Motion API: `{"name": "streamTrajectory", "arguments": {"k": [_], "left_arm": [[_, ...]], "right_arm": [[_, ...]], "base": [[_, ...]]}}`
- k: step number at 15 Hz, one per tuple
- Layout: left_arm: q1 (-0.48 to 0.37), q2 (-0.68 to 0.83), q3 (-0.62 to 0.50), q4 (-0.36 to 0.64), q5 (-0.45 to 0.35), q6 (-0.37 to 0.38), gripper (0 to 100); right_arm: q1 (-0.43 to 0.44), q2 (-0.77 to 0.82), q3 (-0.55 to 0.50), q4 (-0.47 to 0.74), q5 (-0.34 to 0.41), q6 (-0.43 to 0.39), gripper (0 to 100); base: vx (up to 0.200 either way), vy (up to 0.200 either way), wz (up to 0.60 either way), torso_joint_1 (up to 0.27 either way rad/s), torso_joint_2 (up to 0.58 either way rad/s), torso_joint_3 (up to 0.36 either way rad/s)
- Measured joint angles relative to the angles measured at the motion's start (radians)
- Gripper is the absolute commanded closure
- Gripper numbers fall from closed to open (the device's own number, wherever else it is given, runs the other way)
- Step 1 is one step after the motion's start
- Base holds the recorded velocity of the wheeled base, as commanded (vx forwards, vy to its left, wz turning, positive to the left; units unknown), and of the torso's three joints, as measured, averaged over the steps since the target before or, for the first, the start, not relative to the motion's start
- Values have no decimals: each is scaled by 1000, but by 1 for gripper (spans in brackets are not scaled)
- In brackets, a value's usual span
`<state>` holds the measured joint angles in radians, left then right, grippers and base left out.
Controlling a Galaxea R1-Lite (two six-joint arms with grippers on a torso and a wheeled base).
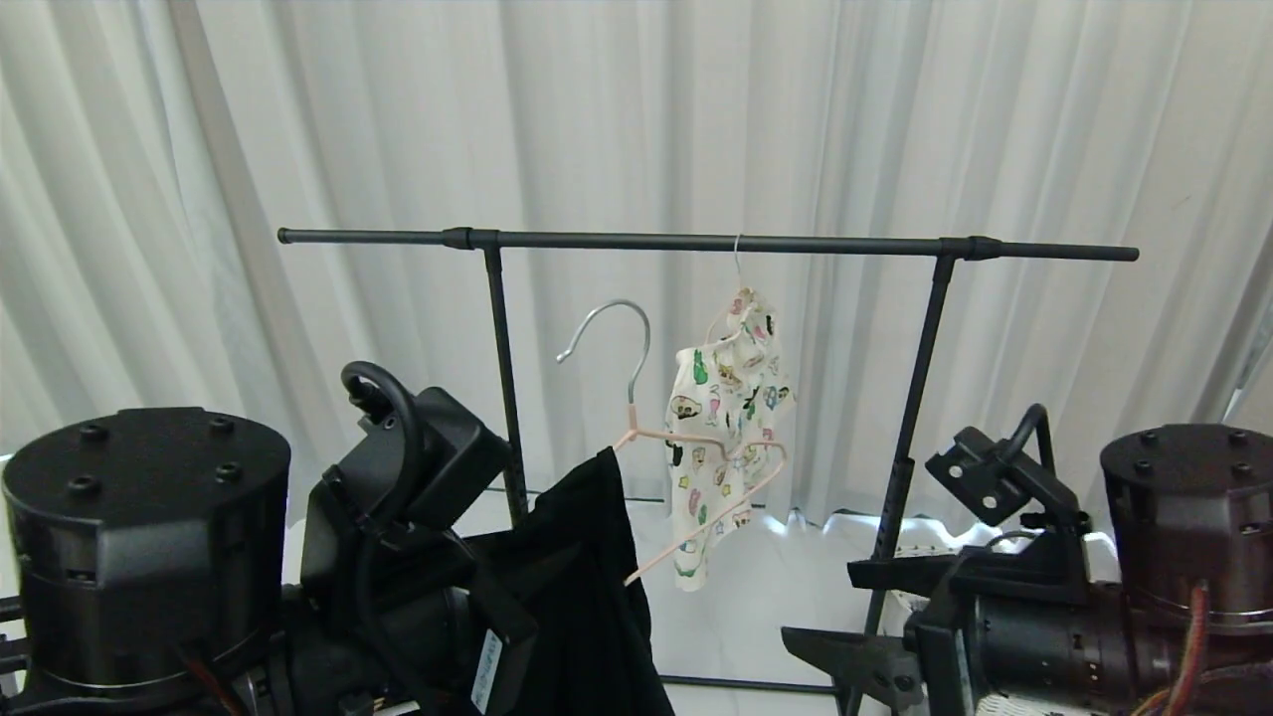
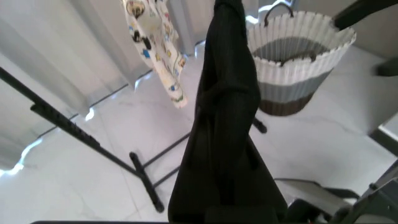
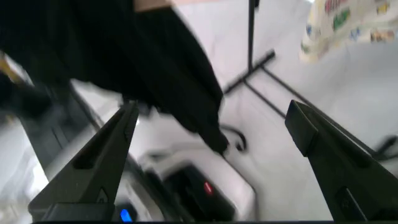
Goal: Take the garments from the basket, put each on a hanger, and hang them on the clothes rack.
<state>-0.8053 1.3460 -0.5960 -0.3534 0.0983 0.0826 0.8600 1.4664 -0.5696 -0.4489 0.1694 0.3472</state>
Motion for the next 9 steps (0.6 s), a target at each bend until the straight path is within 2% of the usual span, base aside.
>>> {"name": "streamTrajectory", "arguments": {"k": [2, 4, 9], "left_arm": [[0, -6, -22, -1, 0, 1, 100], [3, -9, -45, 0, 0, 0, 100], [-5, -11, -93, -1, -3, 3, 100]], "right_arm": [[55, 84, -22, -124, -80, 60, 0], [92, 158, -48, -190, -120, 82, 0], [114, 273, -167, -215, -161, 118, 0]], "base": [[0, 0, 0, 0, 0, 0], [0, 0, 0, 0, 0, 0], [0, 0, 0, 0, 0, 0]]}}
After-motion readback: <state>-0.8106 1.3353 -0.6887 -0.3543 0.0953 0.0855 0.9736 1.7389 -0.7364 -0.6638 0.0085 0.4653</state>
